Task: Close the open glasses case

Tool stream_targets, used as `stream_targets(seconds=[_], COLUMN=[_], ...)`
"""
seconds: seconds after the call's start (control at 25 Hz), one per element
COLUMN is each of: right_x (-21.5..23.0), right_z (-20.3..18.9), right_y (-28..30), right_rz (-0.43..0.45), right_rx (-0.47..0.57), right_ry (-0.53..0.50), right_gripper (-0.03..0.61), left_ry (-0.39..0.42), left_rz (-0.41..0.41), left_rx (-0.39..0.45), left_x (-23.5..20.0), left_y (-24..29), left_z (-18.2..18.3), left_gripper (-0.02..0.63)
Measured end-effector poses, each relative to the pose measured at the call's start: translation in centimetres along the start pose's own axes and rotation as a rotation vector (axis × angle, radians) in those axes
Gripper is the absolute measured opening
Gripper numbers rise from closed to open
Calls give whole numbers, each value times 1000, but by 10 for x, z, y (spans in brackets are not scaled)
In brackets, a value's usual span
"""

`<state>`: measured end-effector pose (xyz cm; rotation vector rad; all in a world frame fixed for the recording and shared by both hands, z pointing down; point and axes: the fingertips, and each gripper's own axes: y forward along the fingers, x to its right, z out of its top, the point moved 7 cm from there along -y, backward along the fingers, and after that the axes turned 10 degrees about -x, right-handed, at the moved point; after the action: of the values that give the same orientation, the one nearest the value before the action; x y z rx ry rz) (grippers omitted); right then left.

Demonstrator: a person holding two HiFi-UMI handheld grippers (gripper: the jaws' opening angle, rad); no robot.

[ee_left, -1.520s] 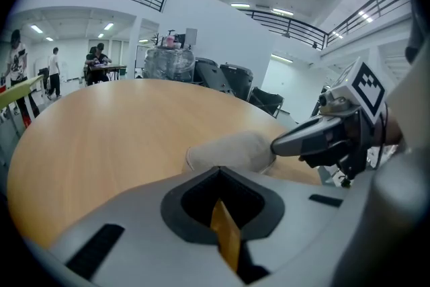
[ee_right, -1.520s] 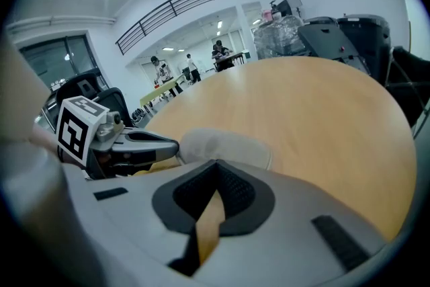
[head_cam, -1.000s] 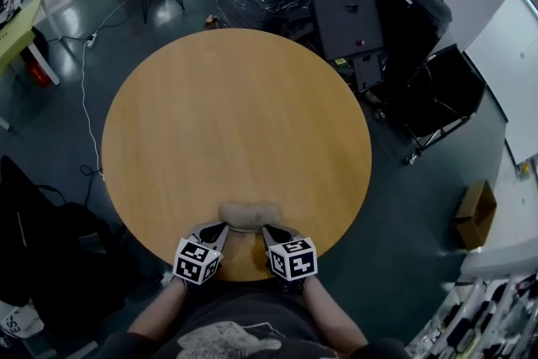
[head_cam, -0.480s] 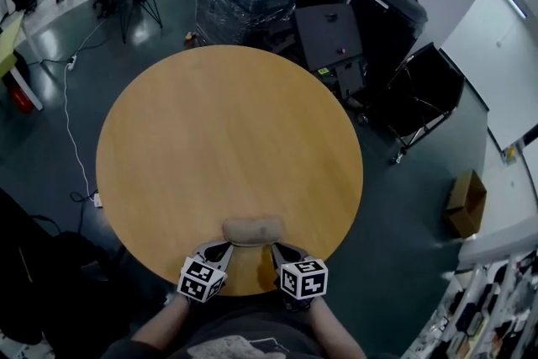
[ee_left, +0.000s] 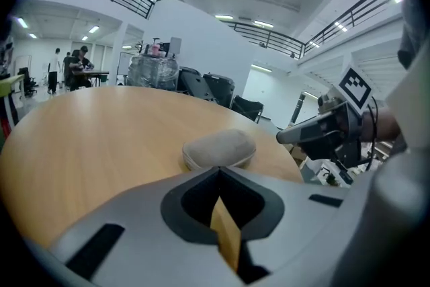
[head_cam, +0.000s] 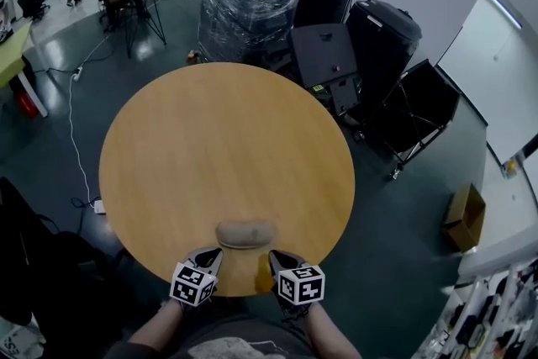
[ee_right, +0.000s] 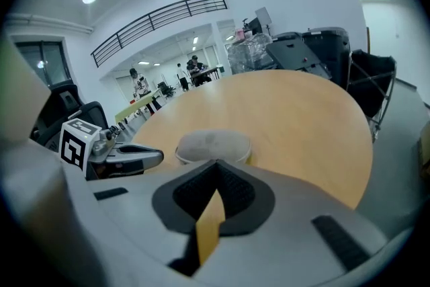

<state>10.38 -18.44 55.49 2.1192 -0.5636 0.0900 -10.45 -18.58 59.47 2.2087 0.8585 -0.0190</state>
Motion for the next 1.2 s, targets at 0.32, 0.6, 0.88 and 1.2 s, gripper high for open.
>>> stream_targets(seconds=[0.32,0.6,0.88,1.2], right_x=[9,23,42,33], right_z=[-47,-110,-192,-258], right_y=[-51,-107,-163,-202], right_rz=[38,59,71,139], right_rx=[35,74,108,203], right_ry=[-18,-14,8,29], right_gripper=[-11,-11,-11,-11], left_ry=[-28,-22,37,26], left_rz=[63,121,149,145], left_rx=[56,117,147,220], left_x=[57,128,217,300], left_y=[-23,-46,-70,-113], left_z=[-17,-45,-83,-122], left_gripper=[8,8,8,8])
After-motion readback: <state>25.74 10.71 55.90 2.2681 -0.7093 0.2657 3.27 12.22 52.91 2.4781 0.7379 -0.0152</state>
